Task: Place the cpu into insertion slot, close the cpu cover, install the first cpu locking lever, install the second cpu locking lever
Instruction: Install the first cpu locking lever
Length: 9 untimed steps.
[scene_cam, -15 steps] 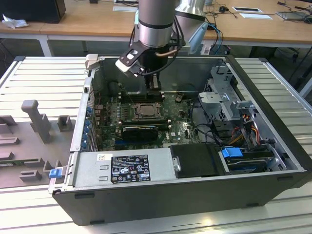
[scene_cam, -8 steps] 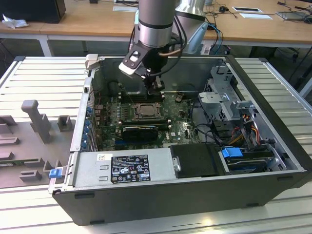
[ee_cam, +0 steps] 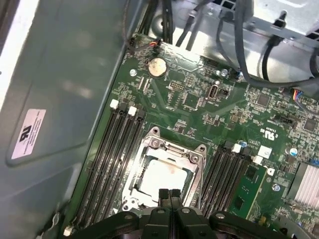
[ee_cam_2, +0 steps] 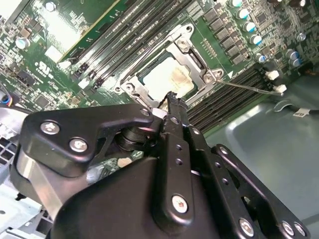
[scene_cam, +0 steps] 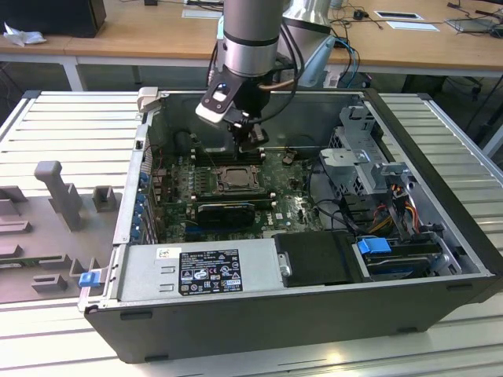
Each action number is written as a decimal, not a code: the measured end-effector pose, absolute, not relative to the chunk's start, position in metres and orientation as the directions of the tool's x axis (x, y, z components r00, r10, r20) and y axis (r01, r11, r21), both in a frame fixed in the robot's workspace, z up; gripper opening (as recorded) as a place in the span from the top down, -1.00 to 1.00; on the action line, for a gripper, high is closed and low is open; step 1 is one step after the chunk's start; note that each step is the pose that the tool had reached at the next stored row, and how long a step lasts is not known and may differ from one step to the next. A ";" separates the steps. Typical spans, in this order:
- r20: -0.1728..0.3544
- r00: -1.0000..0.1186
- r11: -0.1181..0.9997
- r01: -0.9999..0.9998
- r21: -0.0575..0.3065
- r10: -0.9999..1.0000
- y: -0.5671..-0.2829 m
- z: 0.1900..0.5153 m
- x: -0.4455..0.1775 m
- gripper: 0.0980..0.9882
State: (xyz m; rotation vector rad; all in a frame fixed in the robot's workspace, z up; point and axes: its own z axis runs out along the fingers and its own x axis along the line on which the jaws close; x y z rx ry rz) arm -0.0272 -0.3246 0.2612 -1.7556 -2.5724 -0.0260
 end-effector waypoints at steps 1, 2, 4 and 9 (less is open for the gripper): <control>0.032 -0.372 0.372 0.928 -0.001 0.928 -0.325 0.261 -0.027 0.98; 0.032 -0.381 0.381 0.925 -0.002 0.924 -0.325 0.261 -0.027 0.98; 0.032 -0.390 0.390 0.921 -0.001 0.920 -0.325 0.261 -0.027 0.98; 0.032 -0.440 0.440 0.898 -0.002 0.897 -0.325 0.261 -0.027 0.98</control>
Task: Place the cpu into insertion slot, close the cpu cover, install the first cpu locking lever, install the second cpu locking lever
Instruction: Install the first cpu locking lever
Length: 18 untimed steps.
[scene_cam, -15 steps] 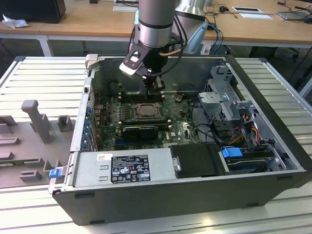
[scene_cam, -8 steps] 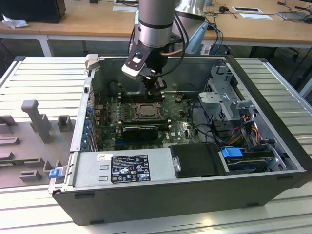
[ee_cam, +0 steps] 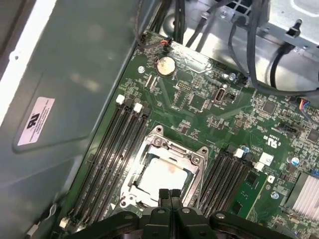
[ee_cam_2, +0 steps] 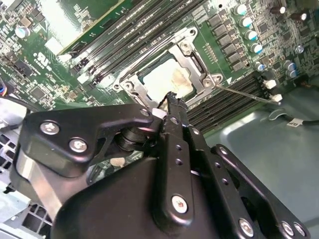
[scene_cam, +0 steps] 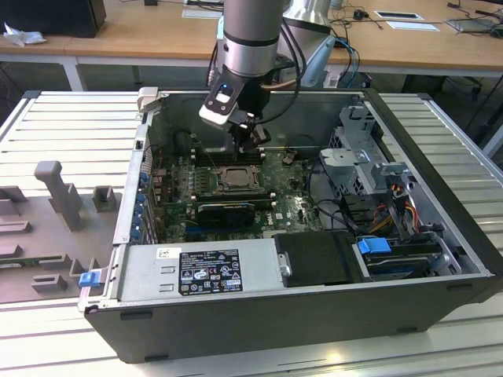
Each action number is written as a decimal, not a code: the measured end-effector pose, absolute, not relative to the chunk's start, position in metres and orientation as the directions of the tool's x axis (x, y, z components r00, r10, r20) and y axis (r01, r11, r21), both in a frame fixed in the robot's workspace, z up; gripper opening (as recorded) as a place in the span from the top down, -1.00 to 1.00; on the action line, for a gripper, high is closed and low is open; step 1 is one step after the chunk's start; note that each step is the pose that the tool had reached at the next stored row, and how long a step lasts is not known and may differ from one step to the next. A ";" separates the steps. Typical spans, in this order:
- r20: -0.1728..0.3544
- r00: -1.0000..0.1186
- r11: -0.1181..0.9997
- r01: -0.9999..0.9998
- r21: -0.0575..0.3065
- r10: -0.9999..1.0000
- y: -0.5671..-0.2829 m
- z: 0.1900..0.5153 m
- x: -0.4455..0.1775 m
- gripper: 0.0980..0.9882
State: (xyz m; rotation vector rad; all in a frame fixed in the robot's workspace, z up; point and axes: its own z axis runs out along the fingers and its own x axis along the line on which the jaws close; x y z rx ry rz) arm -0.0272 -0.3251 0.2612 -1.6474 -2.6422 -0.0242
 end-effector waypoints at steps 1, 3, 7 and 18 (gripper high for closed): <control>0.032 -0.450 0.450 0.893 -0.002 0.893 -0.325 0.261 -0.027 0.98; 0.032 -0.500 0.500 0.866 -0.001 0.865 -0.325 0.261 -0.027 0.98; 0.032 -0.577 0.577 0.817 -0.001 0.816 -0.325 0.261 -0.027 0.98; 0.032 -0.701 0.701 0.713 -0.001 0.713 -0.325 0.261 -0.027 0.98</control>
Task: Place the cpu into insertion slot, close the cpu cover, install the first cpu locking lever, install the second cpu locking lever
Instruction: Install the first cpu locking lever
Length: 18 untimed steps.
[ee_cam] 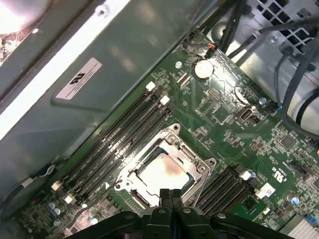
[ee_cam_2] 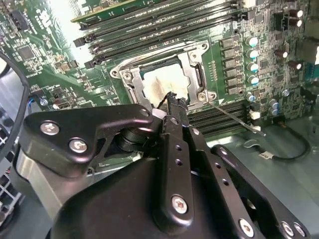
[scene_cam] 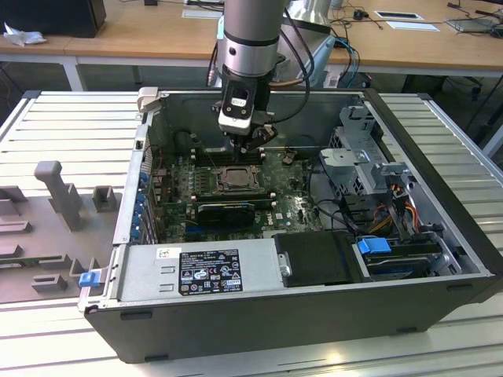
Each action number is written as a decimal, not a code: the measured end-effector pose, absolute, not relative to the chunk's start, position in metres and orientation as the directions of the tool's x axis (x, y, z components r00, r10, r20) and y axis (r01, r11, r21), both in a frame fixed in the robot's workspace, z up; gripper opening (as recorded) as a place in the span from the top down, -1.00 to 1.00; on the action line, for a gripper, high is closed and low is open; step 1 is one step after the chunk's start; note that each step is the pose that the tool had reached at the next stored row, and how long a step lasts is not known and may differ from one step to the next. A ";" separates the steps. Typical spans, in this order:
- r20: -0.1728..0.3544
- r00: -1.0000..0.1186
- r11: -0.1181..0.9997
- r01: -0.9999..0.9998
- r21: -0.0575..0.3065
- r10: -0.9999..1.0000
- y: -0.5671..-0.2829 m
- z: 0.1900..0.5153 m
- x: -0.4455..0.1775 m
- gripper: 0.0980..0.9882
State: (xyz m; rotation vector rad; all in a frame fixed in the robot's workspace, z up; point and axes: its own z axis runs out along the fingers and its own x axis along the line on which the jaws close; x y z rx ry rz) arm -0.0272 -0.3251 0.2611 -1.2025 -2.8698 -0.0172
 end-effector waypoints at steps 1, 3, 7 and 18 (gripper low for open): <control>0.032 -0.705 0.706 0.708 -0.001 0.708 -0.325 0.261 -0.027 0.98; 0.032 -0.720 0.720 0.694 -0.001 0.693 -0.325 0.261 -0.027 0.98; 0.032 -0.746 0.747 0.665 -0.001 0.665 -0.325 0.261 -0.027 0.98; 0.032 -0.825 0.826 0.564 -0.001 0.564 -0.325 0.261 -0.027 0.98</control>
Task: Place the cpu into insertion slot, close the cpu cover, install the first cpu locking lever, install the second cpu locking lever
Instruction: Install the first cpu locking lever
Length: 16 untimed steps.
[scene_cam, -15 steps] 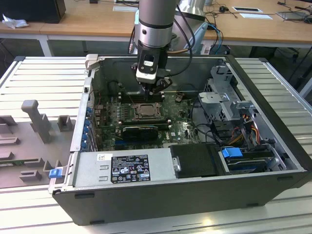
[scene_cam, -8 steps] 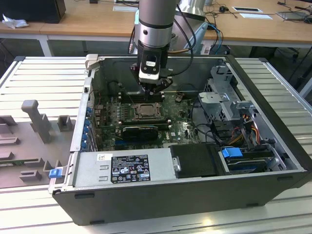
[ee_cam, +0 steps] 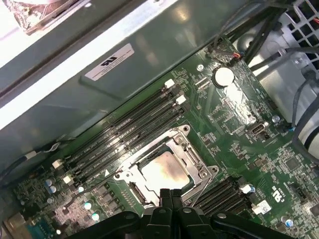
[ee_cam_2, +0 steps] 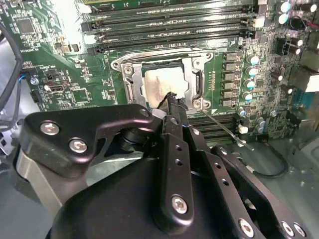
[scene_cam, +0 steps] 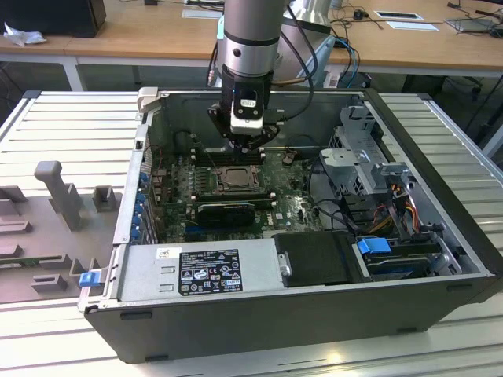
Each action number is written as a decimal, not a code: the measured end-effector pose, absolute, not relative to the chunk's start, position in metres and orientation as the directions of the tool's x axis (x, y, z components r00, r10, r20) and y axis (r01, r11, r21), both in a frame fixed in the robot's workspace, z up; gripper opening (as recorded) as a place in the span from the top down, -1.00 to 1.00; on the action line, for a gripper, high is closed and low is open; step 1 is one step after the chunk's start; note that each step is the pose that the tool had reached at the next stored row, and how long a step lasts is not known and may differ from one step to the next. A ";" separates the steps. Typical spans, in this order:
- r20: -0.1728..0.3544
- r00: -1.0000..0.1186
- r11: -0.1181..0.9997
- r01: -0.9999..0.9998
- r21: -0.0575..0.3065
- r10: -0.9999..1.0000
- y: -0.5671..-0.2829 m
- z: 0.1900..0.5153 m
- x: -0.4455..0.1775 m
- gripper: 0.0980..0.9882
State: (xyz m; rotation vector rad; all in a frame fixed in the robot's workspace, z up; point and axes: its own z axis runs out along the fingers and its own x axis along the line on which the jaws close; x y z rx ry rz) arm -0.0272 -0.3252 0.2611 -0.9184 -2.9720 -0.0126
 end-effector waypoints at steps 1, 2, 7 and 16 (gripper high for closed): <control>0.032 -0.832 0.832 0.554 -0.001 0.554 -0.325 0.261 -0.027 0.98; 0.032 -0.838 0.838 0.545 -0.001 0.545 -0.325 0.261 -0.027 0.98; 0.032 -0.887 0.887 0.461 -0.001 0.461 -0.325 0.261 -0.027 0.98; 0.031 -0.963 0.963 0.268 -0.001 0.268 -0.325 0.261 -0.027 0.98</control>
